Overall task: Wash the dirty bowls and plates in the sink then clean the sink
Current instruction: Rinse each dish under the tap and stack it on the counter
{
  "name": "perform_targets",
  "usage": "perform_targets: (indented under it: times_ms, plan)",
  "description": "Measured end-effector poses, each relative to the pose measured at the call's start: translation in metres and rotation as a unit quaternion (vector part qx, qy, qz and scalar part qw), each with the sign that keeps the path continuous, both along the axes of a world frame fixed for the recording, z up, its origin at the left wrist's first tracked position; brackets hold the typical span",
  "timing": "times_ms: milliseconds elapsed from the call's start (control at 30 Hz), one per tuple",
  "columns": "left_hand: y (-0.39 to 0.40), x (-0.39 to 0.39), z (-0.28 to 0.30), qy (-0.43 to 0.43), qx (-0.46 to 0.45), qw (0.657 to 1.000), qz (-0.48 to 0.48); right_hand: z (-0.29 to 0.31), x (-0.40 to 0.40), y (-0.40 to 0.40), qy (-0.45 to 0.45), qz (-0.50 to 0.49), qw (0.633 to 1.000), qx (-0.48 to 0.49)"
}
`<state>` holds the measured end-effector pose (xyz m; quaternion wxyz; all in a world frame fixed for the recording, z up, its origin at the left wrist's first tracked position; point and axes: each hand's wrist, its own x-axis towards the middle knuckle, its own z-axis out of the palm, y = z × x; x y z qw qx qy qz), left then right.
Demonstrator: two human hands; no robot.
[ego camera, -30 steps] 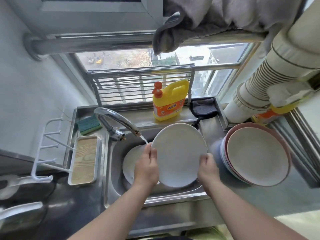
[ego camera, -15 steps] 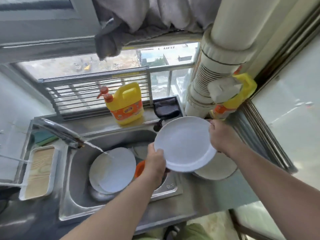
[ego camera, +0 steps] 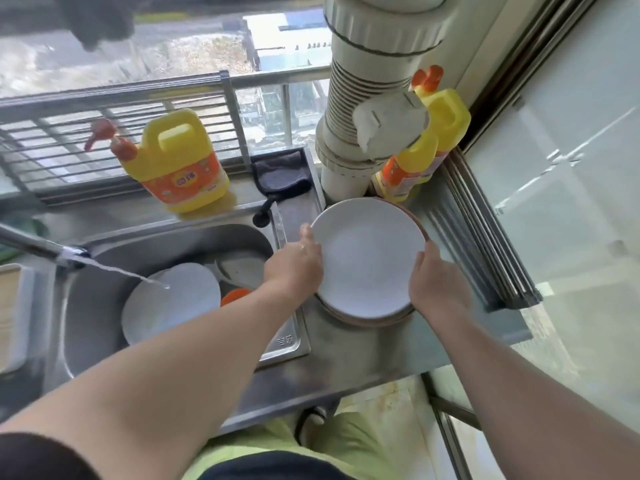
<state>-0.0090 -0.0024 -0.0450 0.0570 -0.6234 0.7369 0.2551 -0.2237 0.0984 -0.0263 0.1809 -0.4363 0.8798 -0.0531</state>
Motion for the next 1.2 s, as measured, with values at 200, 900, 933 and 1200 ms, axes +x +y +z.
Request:
perform_targets:
  times_ms: [200, 900, 933, 1200]
  plan:
    - [0.008, 0.019, -0.001, 0.006, 0.038, 0.998, -0.045, 0.003, 0.004, 0.015, 0.020, 0.014, 1.000, -0.004]
    - [0.021, 0.342, -0.139, 0.198, 0.361, 0.739, 0.533, -0.137, 0.362, -0.134, -0.175, 0.223, 0.940, 0.191]
    - [0.020, 0.341, -0.142, 0.226, 0.367, 0.714, 0.551, -0.143, 0.370, -0.138, -0.174, 0.200, 0.944, 0.197]
    - [0.009, 0.341, -0.148, 0.272, 0.368, 0.602, 0.655, -0.131, 0.387, -0.171, -0.098, 0.161, 0.953, 0.236]
